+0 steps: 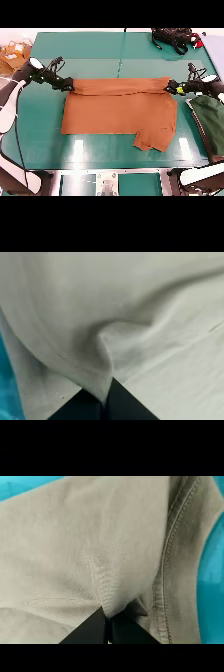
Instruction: Fold the shirts.
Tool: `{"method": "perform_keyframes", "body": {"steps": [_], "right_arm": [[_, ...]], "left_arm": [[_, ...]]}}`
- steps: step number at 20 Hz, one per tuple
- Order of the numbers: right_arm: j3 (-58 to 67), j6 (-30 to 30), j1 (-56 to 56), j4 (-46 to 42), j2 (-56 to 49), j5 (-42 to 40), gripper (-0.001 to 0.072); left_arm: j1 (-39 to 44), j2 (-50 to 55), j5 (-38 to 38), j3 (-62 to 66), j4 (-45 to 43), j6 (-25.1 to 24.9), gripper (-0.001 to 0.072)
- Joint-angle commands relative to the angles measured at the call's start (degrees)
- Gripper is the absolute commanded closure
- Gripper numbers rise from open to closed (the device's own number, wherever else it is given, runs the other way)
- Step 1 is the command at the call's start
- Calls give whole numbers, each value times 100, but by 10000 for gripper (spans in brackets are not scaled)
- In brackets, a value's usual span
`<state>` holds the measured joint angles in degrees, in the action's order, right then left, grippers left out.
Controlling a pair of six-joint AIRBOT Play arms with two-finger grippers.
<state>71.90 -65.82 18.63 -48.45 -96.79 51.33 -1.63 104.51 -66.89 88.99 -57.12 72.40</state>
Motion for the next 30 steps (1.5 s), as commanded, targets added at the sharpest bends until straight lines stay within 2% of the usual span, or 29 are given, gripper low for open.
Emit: {"method": "perform_keyframes", "body": {"steps": [1, 2, 3, 6, 7, 8, 9, 10, 11, 15, 18, 21, 22, 23, 24, 25, 30], "right_arm": [[15, -20, 0, -26, -2, 79, 620], [70, -22, 17, -28, 0, 179, 463], [164, -26, 68, -28, 4, 376, 392], [396, -468, 468, -81, 229, 1099, 378], [393, -581, 627, -101, 361, 1292, 380], [391, -651, 780, -153, 494, 1528, 412], [352, -695, 925, -203, 647, 1803, 522], [249, -732, 1043, -247, 828, 2044, 637], [87, -767, 1110, -330, 1034, 2184, 696], [-1086, -1340, 1405, -1292, 2352, 2317, 696], [-2328, -2568, 1670, -2568, 3615, 2426, 696], [-3567, -2900, 1668, -2850, 4581, 2413, 695], [-3895, -3016, 1665, -2811, 4769, 2413, 664], [-4129, -3051, 1663, -2806, 4874, 2413, 510], [-4321, -3130, 1663, -2809, 4918, 2415, 340], [-4465, -3169, 1663, -2802, 4916, 2415, 270], [-5005, -3099, 1480, -2238, 4916, 1908, 269]], "left_arm": [[44, 24, -203, 7, -33, 205, 448], [33, 24, -389, 39, -35, 328, 61], [-4, 20, -651, 103, -48, 452, 12], [-278, 17, -1733, 485, -190, 852, 13], [-402, 17, -2111, 586, -186, 1019, 60], [-496, 13, -2415, 627, -186, 1064, 263], [-557, 4, -2712, 629, -184, 1062, 589], [-555, -13, -2896, 625, -234, 1058, 685], [-525, -92, -2968, 581, -319, 1093, 686], [-376, -1217, -2789, -284, -852, 1134, 686], [-378, -2848, -1954, -2044, -1003, 1062, 687], [-376, -4459, -992, -3912, -988, 1362, 685], [-376, -4795, -859, -4356, -946, 1427, 680], [-376, -5016, -802, -4758, -839, 1443, 402], [-376, -5123, -748, -5082, -699, 1508, 160], [-376, -5143, -647, -5401, -518, 1580, 122], [-376, -5123, 328, -6487, 501, 1451, 122]]}}
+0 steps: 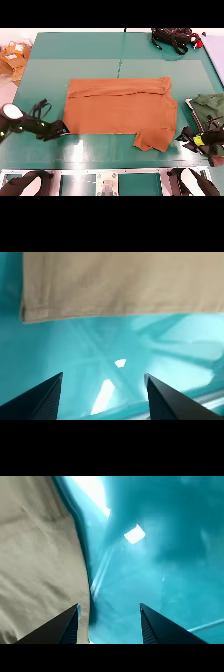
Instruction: Fold the shirts.
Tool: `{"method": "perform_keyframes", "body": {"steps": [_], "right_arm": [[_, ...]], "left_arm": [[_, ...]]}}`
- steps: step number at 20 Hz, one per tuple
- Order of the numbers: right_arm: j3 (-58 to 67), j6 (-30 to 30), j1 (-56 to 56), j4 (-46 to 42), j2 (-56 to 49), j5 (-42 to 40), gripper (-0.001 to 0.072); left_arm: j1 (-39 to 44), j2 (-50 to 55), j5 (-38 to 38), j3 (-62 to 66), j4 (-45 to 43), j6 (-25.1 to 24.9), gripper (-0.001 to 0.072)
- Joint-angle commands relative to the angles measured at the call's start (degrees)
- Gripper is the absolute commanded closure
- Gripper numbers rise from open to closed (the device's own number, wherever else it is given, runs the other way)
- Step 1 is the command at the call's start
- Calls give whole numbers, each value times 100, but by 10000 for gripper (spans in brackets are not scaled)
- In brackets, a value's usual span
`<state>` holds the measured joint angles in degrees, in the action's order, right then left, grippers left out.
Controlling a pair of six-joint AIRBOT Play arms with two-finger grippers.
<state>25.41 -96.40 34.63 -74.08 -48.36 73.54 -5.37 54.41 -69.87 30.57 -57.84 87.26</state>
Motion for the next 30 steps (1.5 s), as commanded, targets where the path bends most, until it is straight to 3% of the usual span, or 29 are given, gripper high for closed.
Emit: {"method": "perform_keyframes", "body": {"steps": [1, 3, 6, 10, 13, 17, 18, 19, 22, 25, 27, 30], "right_arm": [[-439, -44, -262, 470, 70, -501, 270], [-544, -48, -553, 706, 68, -822, 269], [-553, -46, -776, 903, 70, -1102, 270], [-553, -39, -774, 892, 70, -1102, 270], [-553, 85, -774, 896, 70, -1102, 271], [-553, 85, -774, 894, 70, -1123, 271], [-553, 85, -774, 898, 70, -1121, 271], [-553, 85, -774, 896, 70, -1121, 271], [-553, 92, -774, 898, 70, -1121, 270], [-553, 256, -774, 896, 70, -1121, 270], [-553, 258, -774, 896, 70, -1128, 271], [-553, 258, -774, 920, 70, -1239, 271]], "left_arm": [[-2, -111, 785, -754, 656, -35, 122], [-2, -111, 1027, -863, 723, -48, 122], [-4, -114, 1394, -866, 890, -476, 123], [-2, -114, 1884, -866, 1110, -481, 123], [-2, -114, 1799, -866, 1239, -376, 124], [181, -138, 1478, -866, 1123, 535, 167], [551, -138, 1604, -866, 1034, 874, 169], [1027, -136, 1847, -866, 850, 1305, 224], [2299, -136, 2787, -855, -404, 3469, 230], [2555, -136, 3064, -841, -1611, 5023, 231], [2555, -118, 3554, -844, -1961, 5556, 230], [2555, -50, 4400, -841, -1873, 5672, 232]]}}
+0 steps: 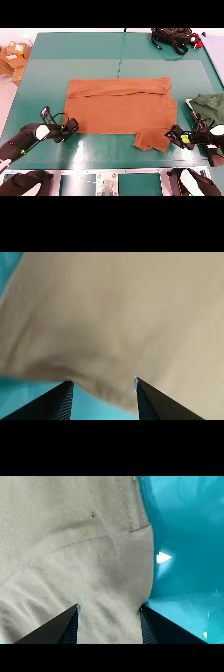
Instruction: Fold the shirts.
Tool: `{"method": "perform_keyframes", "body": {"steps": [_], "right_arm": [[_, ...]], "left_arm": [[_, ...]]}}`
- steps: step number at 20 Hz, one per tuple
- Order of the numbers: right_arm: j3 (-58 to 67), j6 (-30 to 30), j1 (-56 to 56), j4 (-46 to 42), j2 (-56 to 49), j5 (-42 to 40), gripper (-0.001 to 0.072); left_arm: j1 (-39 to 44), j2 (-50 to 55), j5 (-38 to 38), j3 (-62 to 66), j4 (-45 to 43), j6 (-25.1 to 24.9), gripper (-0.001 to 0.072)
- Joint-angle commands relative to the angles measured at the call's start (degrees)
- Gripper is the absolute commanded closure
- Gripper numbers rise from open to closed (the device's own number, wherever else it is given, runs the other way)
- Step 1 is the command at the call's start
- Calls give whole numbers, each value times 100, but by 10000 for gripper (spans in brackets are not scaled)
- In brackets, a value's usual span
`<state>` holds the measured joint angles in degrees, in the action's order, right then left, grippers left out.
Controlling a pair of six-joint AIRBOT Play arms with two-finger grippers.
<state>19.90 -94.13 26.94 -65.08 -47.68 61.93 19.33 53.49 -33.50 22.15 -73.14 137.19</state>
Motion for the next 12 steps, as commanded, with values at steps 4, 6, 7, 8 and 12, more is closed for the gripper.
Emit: {"method": "perform_keyframes", "body": {"steps": [4, 6, 7, 8, 12], "right_arm": [[-2, 127, -7, 306, 0, -83, 271], [-2, 212, -7, 402, 2, -35, 303], [-2, 297, -7, 417, 2, 7, 363], [-2, 297, -7, 426, 2, 57, 402], [11, 579, -4, 616, 4, 160, 694]], "left_arm": [[85, 164, 638, 22, -136, 675, 232], [85, 162, 249, 125, -142, 616, 233], [85, 162, 44, 216, -140, 516, 234], [85, 162, -140, 319, -144, 393, 235], [85, 162, -697, 798, -391, -142, 600]]}}
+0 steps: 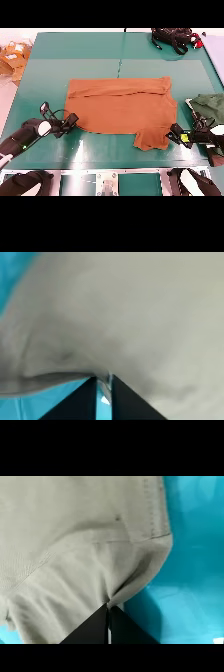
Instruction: Fold the shirts.
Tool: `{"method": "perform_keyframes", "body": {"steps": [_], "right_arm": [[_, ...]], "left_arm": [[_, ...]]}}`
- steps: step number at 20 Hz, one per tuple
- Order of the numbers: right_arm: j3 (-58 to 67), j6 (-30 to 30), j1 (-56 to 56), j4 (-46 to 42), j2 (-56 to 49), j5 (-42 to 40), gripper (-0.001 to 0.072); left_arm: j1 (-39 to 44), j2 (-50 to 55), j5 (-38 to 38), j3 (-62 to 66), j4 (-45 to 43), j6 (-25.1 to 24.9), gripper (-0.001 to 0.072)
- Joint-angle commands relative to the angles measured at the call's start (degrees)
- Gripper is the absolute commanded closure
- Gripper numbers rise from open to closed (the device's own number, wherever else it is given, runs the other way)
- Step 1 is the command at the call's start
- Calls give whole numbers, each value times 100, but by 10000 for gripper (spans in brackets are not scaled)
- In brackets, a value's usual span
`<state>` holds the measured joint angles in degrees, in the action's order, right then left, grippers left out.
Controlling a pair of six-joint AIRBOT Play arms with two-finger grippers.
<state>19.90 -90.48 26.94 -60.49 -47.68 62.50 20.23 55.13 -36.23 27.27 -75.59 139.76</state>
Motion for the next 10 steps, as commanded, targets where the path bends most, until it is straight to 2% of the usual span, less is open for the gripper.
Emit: {"method": "perform_keyframes", "body": {"steps": [1, 3, 6, 10], "right_arm": [[68, 269, -4, 153, 4, 146, 695], [339, 254, 2, -52, 7, 372, 696], [896, -243, 0, -863, 9, 914, 696], [1067, -581, 2, -1561, 129, 1482, 696]], "left_arm": [[-4, -2, -625, 415, -278, -542, 657], [-4, -2, -1209, 704, -682, -684, 686], [-4, -7, -2063, 1040, -1261, -767, 685], [-4, -31, -2717, 1106, -1276, -1292, 685]]}}
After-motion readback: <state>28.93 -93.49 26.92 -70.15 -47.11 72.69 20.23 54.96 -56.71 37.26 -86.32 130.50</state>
